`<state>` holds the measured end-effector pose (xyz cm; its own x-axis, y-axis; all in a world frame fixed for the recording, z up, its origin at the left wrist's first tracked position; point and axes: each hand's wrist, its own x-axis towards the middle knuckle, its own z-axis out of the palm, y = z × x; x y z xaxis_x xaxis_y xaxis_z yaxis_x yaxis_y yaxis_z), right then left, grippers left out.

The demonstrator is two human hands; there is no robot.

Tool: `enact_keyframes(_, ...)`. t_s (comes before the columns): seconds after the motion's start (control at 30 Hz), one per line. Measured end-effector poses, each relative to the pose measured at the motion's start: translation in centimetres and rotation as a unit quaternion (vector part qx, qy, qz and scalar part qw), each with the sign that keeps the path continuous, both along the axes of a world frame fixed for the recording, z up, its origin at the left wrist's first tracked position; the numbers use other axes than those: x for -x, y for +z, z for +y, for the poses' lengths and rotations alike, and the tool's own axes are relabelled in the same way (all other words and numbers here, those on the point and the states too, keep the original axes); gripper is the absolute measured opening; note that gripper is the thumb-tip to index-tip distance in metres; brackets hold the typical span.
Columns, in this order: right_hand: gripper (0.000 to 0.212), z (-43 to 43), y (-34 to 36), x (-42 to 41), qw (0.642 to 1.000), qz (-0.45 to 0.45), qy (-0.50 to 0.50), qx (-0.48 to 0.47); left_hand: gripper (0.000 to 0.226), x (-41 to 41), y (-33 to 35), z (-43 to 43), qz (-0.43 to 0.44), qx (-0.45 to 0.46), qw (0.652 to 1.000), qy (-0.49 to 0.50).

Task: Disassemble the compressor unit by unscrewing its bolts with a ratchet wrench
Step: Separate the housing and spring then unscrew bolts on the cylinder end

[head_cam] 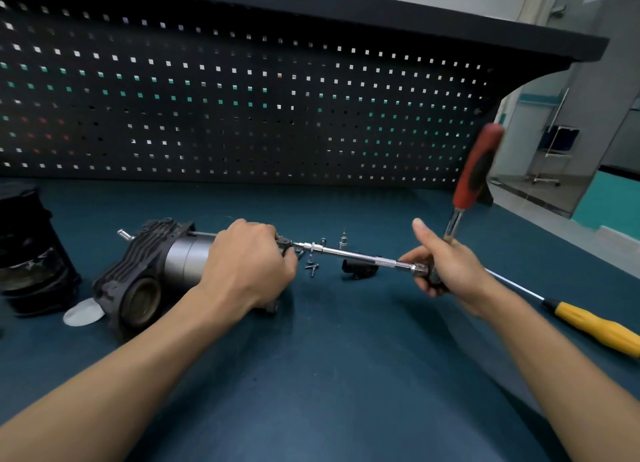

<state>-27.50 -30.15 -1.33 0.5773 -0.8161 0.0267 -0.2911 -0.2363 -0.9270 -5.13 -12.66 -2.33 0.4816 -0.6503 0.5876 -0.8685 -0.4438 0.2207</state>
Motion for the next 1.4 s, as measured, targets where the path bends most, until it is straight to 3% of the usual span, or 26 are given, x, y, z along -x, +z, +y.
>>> enact_keyframes(0.33, 0.064, 0.2, 1.0, 0.3, 0.960, 0.016, 0.061, -0.272, 0.031, 0.1, 0.1, 0.1, 0.003, -0.007, 1.000, -0.002)
enact_keyframes(0.53, 0.033, 0.0, 0.6, 0.2, 0.931, -0.045, 0.053, -0.359, 0.030, 0.1, 0.0, 0.1, 0.003, -0.002, 1.000, 0.001)
enact_keyframes(0.63, 0.032, -0.2, 0.2, 0.2, 0.957, -0.074, 0.056, -0.276, 0.030, 0.1, 0.1, 0.1, 0.004, 0.001, 1.000, 0.000)
enact_keyframes(0.77, 0.034, -0.4, 0.2, 1.1, 0.995, -0.043, 0.092, -0.008, 0.027, 0.2, 0.1, 0.4, 0.007, -0.002, 1.000, -0.004)
enact_keyframes(0.87, 0.021, -0.9, -0.1, 1.5, 0.979, 0.048, 0.118, 0.158, 0.027, 0.4, 0.2, 0.6, 0.015, -0.013, 1.000, -0.010)
enact_keyframes(0.93, 0.023, -1.2, -0.7, 1.5, 0.963, 0.096, 0.114, 0.223, 0.033, 0.4, 0.4, 0.6, 0.018, -0.031, 0.999, -0.010)
enact_keyframes(1.0, 0.027, -1.3, -1.2, 1.1, 0.955, 0.101, 0.102, 0.259, 0.041, 0.3, 0.5, 0.6, 0.019, -0.055, 0.998, -0.006)
enact_keyframes(1.07, 0.027, -1.0, -1.4, 0.8, 0.958, 0.042, 0.082, 0.273, 0.044, 0.2, 0.6, 0.6, 0.014, -0.079, 0.997, 0.000)
enact_keyframes(1.2, 0.032, -0.9, -1.5, 0.6, 0.934, -0.016, 0.067, 0.350, 0.032, 0.0, 0.6, 0.5, 0.007, -0.084, 0.996, 0.012)
enact_keyframes(1.4, 0.012, -0.7, -1.3, 0.4, 0.977, -0.014, 0.067, 0.200, 0.033, 0.0, 0.2, 0.2, 0.009, -0.023, 1.000, 0.008)
